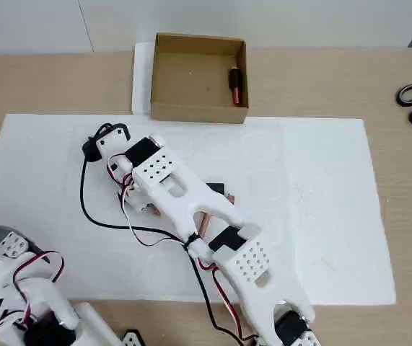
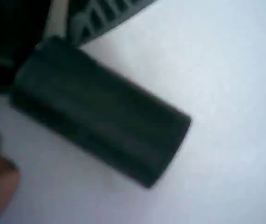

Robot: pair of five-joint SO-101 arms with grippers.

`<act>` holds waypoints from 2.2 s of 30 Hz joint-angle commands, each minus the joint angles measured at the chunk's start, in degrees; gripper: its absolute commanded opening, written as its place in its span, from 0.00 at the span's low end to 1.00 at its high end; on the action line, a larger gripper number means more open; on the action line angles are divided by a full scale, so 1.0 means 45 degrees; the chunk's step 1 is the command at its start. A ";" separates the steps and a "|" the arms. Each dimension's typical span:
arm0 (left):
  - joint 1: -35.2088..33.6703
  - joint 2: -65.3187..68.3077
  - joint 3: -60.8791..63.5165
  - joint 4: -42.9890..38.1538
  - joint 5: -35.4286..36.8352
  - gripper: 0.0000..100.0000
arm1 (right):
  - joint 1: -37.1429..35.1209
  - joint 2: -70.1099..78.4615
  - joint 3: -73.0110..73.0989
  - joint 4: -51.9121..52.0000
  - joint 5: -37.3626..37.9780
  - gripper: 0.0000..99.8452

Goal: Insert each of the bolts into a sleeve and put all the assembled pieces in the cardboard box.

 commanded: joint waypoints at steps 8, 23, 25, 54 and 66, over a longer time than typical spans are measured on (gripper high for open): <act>0.0039 -0.0176 -0.0322 0.0645 0.0078 0.01 | 0.0694 -0.0694 -0.0039 -0.0811 -0.0039 0.00; 0.7365 0.1563 -0.3136 0.0586 0.2325 0.01 | 0.1338 -0.7238 -0.0020 0.1182 -0.0098 0.01; 0.7619 0.3009 -0.3761 0.0586 0.2833 0.01 | 0.1338 -0.8176 0.0039 0.1241 -0.0117 0.01; 1.1448 2.1372 -1.8237 0.5705 1.0549 0.01 | 0.2589 -1.6147 0.0625 0.3350 0.1407 0.01; 1.2093 2.1529 -1.8159 0.4571 1.2171 0.01 | 0.4542 -1.9819 1.1761 -0.3702 0.1387 0.01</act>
